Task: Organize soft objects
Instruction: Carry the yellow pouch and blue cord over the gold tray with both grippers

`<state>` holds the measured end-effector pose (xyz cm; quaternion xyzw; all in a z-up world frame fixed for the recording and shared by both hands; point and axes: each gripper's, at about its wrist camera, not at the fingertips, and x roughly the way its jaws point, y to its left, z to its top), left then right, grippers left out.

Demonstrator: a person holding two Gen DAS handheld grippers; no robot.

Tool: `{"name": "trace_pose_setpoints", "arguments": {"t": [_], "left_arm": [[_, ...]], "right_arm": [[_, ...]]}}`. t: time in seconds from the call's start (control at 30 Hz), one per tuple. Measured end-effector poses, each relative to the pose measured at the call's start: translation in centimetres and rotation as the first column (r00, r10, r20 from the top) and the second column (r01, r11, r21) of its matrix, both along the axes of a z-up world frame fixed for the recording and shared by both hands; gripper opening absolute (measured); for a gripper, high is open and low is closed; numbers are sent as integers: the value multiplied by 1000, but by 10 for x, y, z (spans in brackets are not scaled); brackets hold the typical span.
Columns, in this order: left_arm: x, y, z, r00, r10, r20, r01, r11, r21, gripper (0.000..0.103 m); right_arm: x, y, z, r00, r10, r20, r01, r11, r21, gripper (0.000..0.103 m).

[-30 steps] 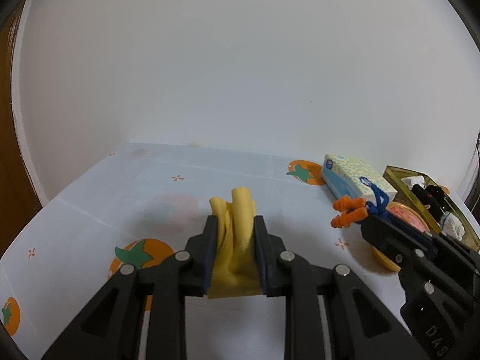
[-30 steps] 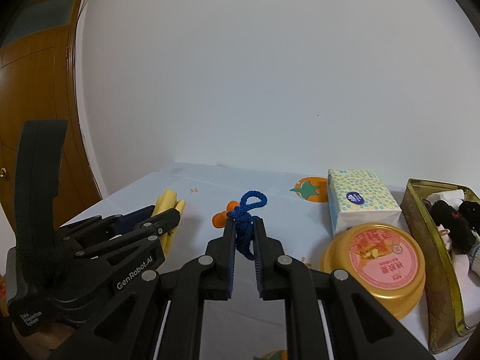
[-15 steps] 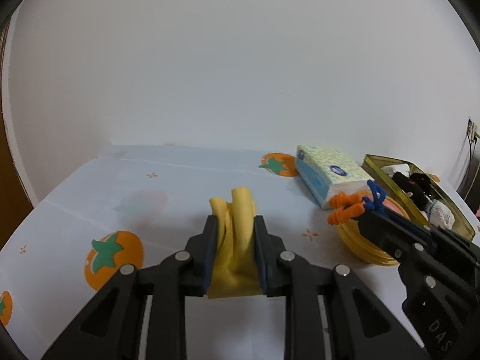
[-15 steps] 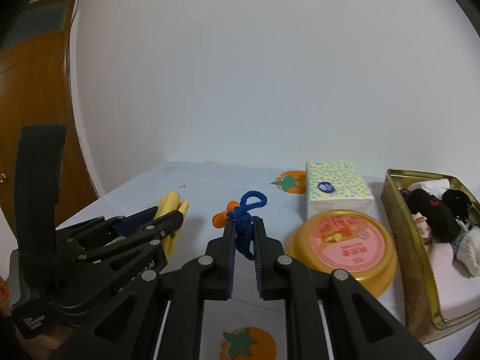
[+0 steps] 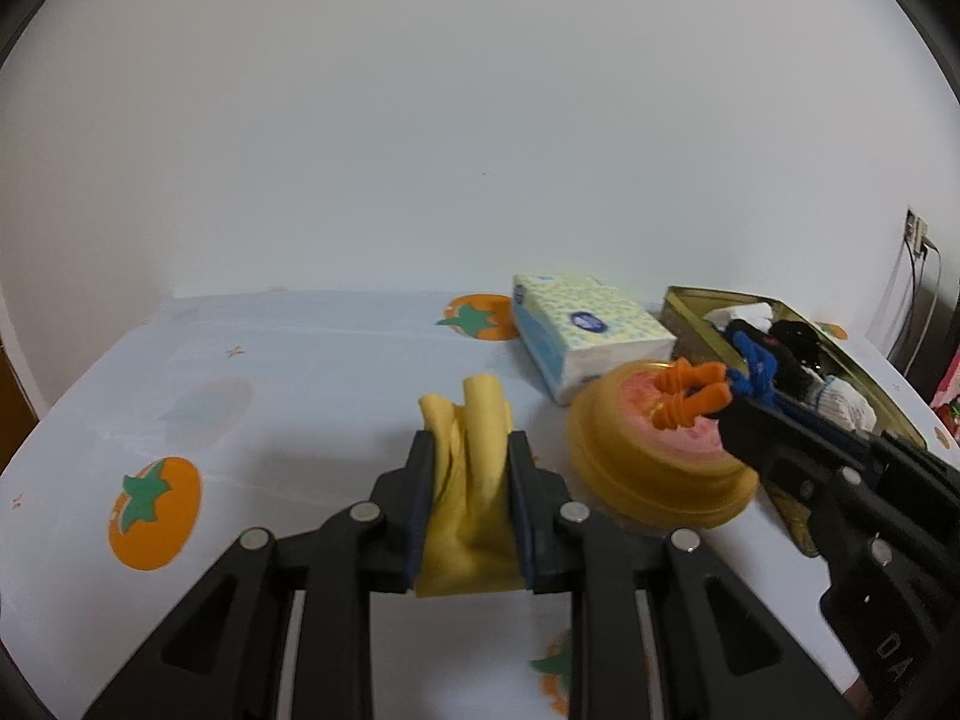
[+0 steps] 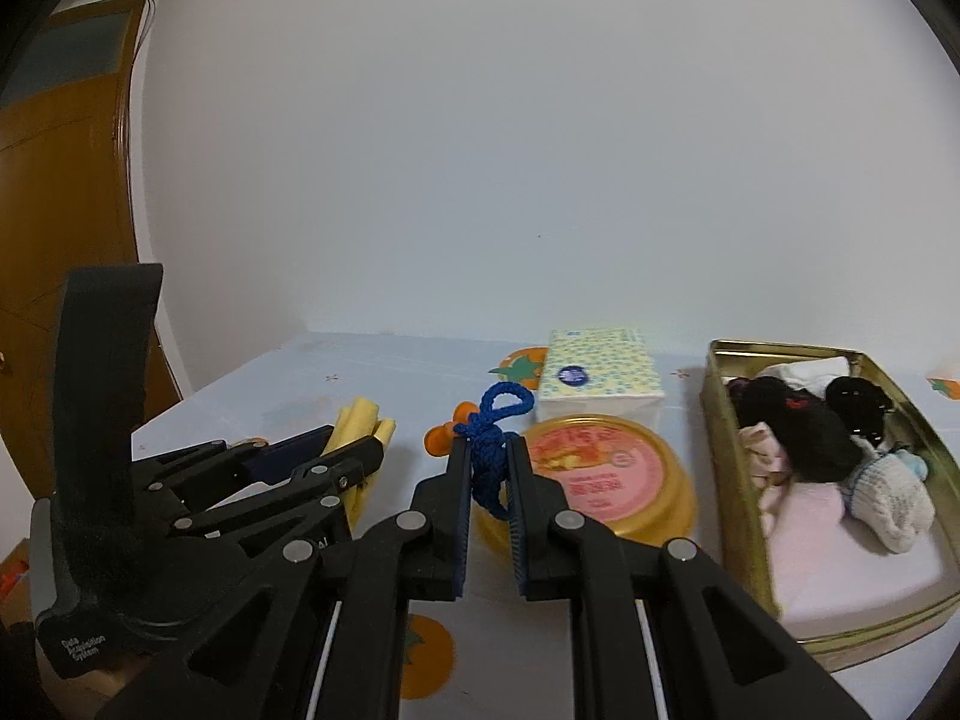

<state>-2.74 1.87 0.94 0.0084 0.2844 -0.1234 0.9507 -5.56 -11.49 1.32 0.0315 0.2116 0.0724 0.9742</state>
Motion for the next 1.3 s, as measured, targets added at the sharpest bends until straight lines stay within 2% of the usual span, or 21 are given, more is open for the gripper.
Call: {"name": "trace_pose_setpoints", "arguments": {"t": [0.57,1.3], "left_arm": [[-10,-64,15,995,-98,20,98,995,-6,22],[-14,-164,44,965,-251,81,252,968,-1,22]], "right_arm": [[-24,-60,15,995,-80,64,81,997,-7,13],[-55,-147,34,956,-255,148,260,966,-14,13]]}}
